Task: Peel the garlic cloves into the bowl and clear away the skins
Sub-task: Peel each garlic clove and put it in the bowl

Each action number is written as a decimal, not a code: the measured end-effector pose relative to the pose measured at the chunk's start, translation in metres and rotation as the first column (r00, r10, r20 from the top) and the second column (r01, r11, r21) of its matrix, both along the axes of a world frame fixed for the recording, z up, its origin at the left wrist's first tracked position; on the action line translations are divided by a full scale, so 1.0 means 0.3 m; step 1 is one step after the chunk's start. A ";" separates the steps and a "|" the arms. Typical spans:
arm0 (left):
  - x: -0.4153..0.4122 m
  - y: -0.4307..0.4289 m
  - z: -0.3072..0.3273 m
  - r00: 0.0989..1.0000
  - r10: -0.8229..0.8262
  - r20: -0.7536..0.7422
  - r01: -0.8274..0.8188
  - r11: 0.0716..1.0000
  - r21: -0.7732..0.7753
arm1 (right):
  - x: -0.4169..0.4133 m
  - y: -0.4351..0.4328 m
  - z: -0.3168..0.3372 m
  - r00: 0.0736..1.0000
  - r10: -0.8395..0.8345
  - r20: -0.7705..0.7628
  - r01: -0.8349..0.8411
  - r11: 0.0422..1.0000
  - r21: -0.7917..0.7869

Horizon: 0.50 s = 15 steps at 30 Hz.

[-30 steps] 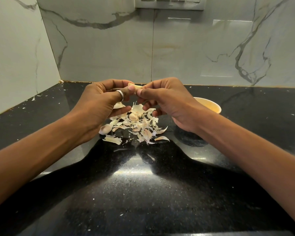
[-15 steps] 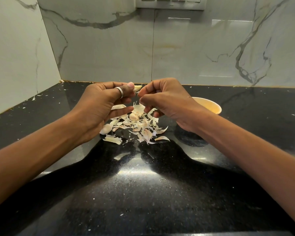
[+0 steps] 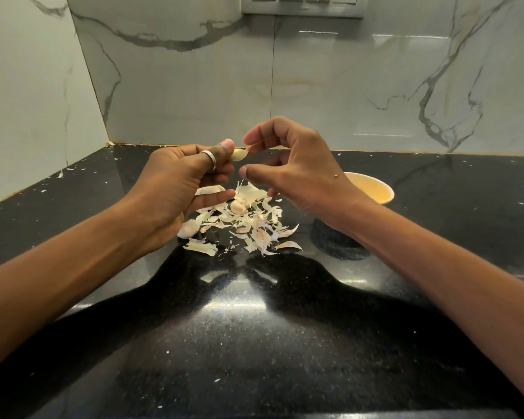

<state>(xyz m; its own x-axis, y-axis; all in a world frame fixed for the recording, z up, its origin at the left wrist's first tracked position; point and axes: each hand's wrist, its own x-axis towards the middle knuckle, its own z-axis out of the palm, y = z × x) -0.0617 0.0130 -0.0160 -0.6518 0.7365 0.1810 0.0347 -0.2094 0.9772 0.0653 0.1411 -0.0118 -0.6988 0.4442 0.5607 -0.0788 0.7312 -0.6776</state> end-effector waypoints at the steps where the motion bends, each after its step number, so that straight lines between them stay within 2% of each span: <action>1: 0.001 0.000 -0.001 1.000 -0.001 -0.003 0.001 1.000 -0.001 | -0.003 0.001 -0.004 1.000 0.002 -0.006 -0.002 1.000 0.029; 7: 0.006 0.000 -0.001 0.999 -0.022 -0.027 0.021 1.000 -0.016 | -0.011 0.012 -0.013 0.999 -0.001 -0.045 0.007 0.991 0.133; 15: 0.006 -0.002 0.000 0.999 -0.038 -0.023 0.037 0.999 -0.030 | -0.014 0.013 -0.018 0.996 -0.001 -0.088 0.015 0.988 0.156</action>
<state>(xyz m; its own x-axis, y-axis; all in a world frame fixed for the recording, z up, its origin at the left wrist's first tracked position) -0.0598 0.0125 -0.0161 -0.6194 0.7655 0.1740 0.0503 -0.1825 0.9819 0.0610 0.1449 -0.0172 -0.6408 0.3520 0.6822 -0.1262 0.8283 -0.5459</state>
